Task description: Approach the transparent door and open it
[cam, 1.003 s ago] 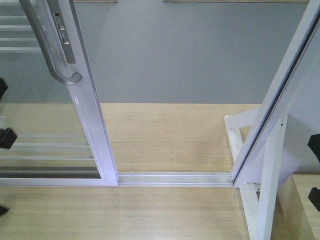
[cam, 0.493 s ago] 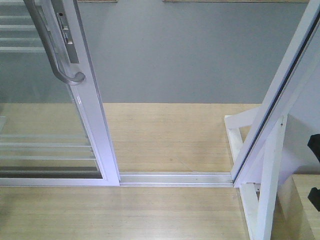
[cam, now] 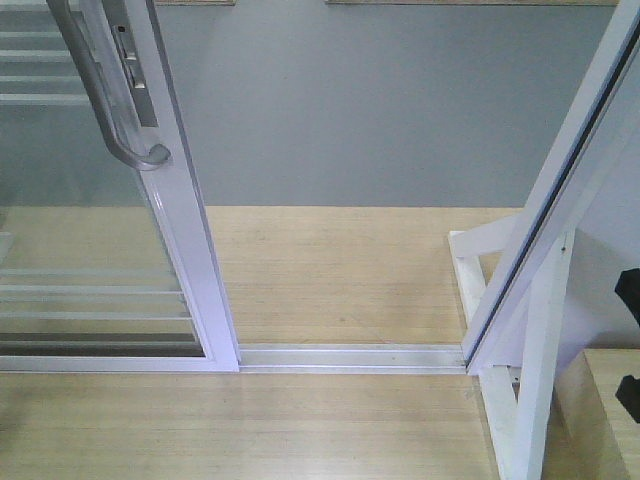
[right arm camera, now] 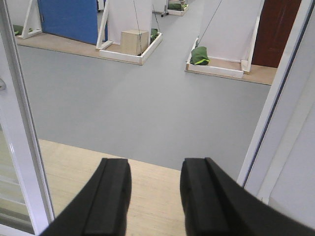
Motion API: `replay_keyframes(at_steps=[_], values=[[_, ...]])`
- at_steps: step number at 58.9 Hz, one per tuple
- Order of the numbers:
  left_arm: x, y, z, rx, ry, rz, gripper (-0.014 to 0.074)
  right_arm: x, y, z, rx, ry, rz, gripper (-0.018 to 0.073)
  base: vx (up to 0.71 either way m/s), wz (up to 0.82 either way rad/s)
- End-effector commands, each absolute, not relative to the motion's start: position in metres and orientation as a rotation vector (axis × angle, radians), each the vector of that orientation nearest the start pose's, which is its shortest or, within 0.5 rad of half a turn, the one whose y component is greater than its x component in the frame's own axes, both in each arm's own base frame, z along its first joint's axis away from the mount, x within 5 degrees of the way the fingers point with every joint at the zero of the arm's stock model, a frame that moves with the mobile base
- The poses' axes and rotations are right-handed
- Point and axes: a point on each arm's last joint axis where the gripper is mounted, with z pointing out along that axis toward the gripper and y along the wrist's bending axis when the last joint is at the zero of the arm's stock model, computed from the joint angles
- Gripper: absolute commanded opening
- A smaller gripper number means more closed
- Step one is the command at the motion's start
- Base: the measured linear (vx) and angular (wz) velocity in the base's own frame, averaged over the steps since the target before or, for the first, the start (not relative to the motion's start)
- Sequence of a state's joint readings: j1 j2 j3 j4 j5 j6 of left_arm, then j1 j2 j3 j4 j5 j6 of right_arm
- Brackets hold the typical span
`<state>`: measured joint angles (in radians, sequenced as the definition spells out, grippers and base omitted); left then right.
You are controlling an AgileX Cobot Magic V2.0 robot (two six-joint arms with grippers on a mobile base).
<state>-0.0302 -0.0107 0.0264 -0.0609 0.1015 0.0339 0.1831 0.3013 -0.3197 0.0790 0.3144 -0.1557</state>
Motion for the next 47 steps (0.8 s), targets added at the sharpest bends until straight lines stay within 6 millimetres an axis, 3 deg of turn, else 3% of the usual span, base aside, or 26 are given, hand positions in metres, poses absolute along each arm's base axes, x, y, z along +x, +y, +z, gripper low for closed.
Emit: replay_keyframes(at_steps=[1,14,18,26,29,38,47], values=[[0.058,-0.002,0.192,-0.012,1.555,-0.062,-0.0006,0.077,0.016,0.29,-0.232,1.659,0.089,0.033,0.0,0.0],[0.058,-0.002,0.192,-0.012,1.555,-0.062,-0.0006,0.076,0.013,0.296,-0.252,1.593,0.021,0.0299,0.0,0.0],[0.058,-0.002,0.192,-0.012,1.555,-0.062,-0.0006,0.071,0.008,0.299,-0.246,1.551,-0.063,0.0216,0.0,0.0],[0.058,-0.002,0.192,-0.012,1.555,-0.062,-0.0006,0.054,-0.003,0.302,-0.052,1.506,-0.116,-0.0015,0.0,0.0],[0.058,-0.002,0.192,-0.012,1.555,-0.062,-0.0006,0.049,-0.005,0.301,-0.025,1.505,-0.156,-0.0013,0.0,0.0],[0.058,-0.002,0.192,-0.012,1.555,-0.062,-0.0006,0.038,-0.006,0.287,0.012,1.583,-0.18,-0.0011,0.0,0.0],[0.058,-0.002,0.192,-0.012,1.555,-0.062,-0.0006,0.045,-0.005,0.246,0.026,1.523,-0.145,-0.0011,0.0,0.0]])
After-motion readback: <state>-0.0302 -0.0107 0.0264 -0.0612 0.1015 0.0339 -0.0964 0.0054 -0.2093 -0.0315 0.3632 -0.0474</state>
